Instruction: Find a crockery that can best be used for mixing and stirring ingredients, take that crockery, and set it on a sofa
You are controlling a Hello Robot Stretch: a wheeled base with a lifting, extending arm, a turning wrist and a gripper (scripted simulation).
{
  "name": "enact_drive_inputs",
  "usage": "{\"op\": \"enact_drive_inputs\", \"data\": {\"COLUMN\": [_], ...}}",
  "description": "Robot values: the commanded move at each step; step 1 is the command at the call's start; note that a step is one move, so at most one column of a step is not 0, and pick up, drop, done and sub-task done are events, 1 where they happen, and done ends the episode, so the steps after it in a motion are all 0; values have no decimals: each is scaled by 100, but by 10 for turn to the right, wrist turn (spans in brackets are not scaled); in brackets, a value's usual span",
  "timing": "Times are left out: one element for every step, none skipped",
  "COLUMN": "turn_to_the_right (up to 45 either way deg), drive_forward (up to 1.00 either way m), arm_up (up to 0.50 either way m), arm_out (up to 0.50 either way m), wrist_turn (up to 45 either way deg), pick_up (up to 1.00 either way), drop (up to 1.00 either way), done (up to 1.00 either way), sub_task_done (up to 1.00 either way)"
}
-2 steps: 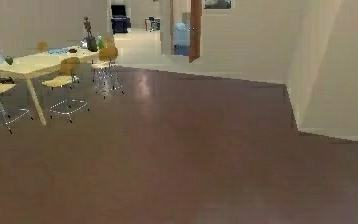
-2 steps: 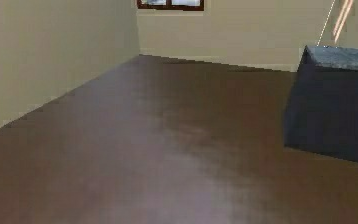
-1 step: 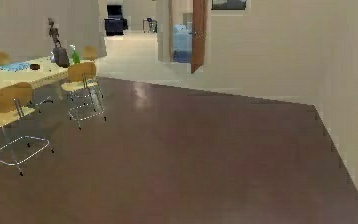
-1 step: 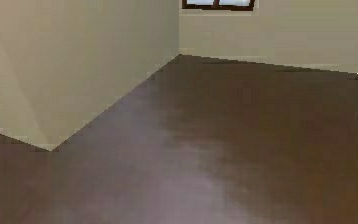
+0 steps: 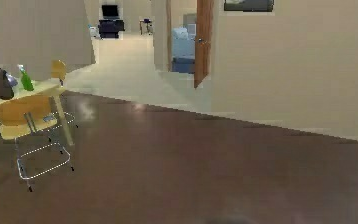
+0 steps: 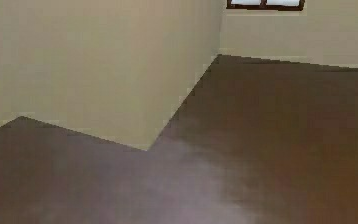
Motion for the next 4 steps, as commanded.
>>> {"op": "enact_drive_inputs", "data": {"turn_to_the_right": [0,0,0,0], "drive_forward": [100,100,100,70], "arm_up": [0,0,0,0], "arm_out": [0,0,0,0], "wrist_turn": [0,0,0,0], "pick_up": [0,0,0,0], "drop": [0,0,0,0], "done": [0,0,0,0], "sub_task_done": [0,0,0,0]}}
